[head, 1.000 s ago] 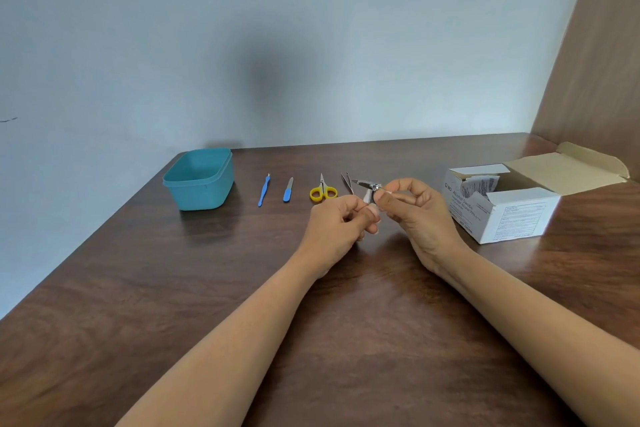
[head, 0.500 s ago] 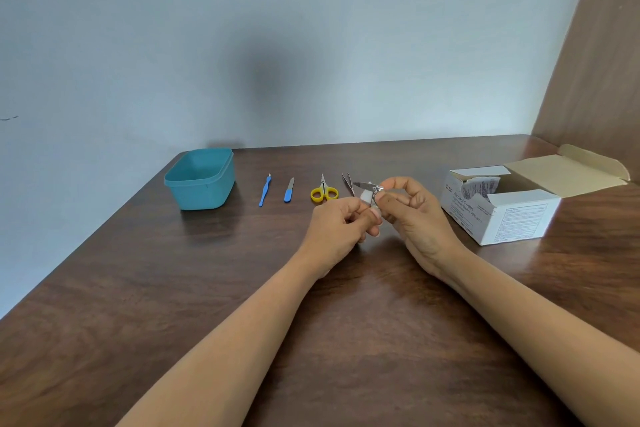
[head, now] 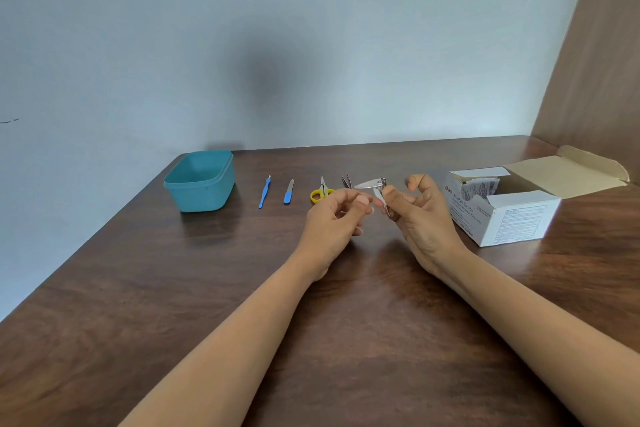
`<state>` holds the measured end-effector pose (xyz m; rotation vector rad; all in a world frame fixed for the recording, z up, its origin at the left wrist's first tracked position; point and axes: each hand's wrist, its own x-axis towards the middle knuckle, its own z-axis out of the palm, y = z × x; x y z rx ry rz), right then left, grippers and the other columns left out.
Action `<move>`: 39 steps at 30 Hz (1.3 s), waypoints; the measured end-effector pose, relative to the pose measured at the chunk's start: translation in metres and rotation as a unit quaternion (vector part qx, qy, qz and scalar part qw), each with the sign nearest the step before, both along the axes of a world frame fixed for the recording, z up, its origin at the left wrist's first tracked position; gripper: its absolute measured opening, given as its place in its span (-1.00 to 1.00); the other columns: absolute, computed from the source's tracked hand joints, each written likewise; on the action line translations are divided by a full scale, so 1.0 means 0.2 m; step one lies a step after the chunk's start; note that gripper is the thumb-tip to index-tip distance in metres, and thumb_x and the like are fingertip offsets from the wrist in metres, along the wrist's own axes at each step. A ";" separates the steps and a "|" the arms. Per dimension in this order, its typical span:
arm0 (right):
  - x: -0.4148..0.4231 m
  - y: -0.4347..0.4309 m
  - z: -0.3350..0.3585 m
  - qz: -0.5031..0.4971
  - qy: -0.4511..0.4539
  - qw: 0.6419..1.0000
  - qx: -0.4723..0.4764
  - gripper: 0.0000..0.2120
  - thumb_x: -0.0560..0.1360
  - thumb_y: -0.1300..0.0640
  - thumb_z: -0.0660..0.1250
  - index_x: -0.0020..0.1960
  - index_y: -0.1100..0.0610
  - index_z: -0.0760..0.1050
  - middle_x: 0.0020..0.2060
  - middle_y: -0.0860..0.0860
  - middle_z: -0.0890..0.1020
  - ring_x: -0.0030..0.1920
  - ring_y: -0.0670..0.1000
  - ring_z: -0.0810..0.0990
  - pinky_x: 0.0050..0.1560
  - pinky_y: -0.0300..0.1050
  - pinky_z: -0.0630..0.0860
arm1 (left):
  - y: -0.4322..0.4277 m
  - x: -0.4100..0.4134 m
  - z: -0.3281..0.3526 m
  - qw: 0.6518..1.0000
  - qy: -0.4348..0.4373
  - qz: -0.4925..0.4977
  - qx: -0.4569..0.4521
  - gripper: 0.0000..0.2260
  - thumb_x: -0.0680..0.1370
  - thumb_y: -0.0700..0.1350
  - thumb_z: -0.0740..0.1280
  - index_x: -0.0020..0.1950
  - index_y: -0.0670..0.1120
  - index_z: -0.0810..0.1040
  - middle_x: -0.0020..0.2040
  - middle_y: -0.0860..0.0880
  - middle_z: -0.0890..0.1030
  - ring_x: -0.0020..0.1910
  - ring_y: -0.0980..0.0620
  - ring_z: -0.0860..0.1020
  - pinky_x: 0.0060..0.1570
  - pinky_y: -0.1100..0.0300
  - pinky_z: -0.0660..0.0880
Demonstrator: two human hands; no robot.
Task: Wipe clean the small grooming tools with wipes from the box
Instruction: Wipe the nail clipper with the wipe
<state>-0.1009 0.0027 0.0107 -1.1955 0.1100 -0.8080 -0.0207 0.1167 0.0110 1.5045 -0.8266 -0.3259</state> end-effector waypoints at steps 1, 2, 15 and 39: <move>0.00 0.00 0.00 0.001 0.000 1.000 0.000 -0.69 0.53 0.34 0.26 -0.14 0.04 0.17 -0.51 0.00 0.57 -0.43 -0.06 0.43 -0.28 -0.29 0.38 | 0.00 0.00 0.00 1.000 0.007 -0.002 -0.007 -0.85 0.61 -0.08 0.26 0.01 -0.03 0.62 -0.17 -0.06 0.59 -0.24 0.17 0.44 -0.24 0.34 0.50; 0.00 0.00 0.01 0.001 0.002 1.000 -0.002 -0.69 0.53 0.34 0.26 -0.14 0.05 0.17 -0.51 -0.01 0.58 -0.43 -0.07 0.44 -0.27 -0.30 0.39 | 0.00 0.00 0.01 1.000 0.014 -0.006 -0.014 -0.86 0.60 -0.08 0.26 0.03 -0.03 0.62 -0.20 -0.03 0.56 -0.23 0.17 0.43 -0.24 0.35 0.49; -0.01 0.03 0.01 0.005 0.042 0.999 0.001 -0.68 0.37 0.19 0.43 -0.21 0.08 0.25 -0.32 0.12 0.63 -0.28 -0.06 0.64 -0.30 -0.27 0.53 | 0.01 -0.01 0.03 0.998 0.041 -0.013 -0.035 -0.82 0.58 -0.15 0.30 0.15 -0.06 0.60 -0.20 0.26 0.60 -0.26 0.38 0.47 -0.22 0.40 0.40; -0.04 0.01 0.03 0.019 0.157 0.987 -0.024 -0.75 0.40 0.28 0.45 0.04 0.16 0.52 -0.39 0.05 0.66 -0.32 -0.01 0.55 -0.33 -0.30 0.46 | 0.02 0.00 0.04 0.990 0.117 0.026 -0.076 -0.86 0.58 -0.14 0.31 -0.05 0.07 0.63 -0.09 0.05 0.60 -0.10 0.13 0.46 -0.13 0.22 0.40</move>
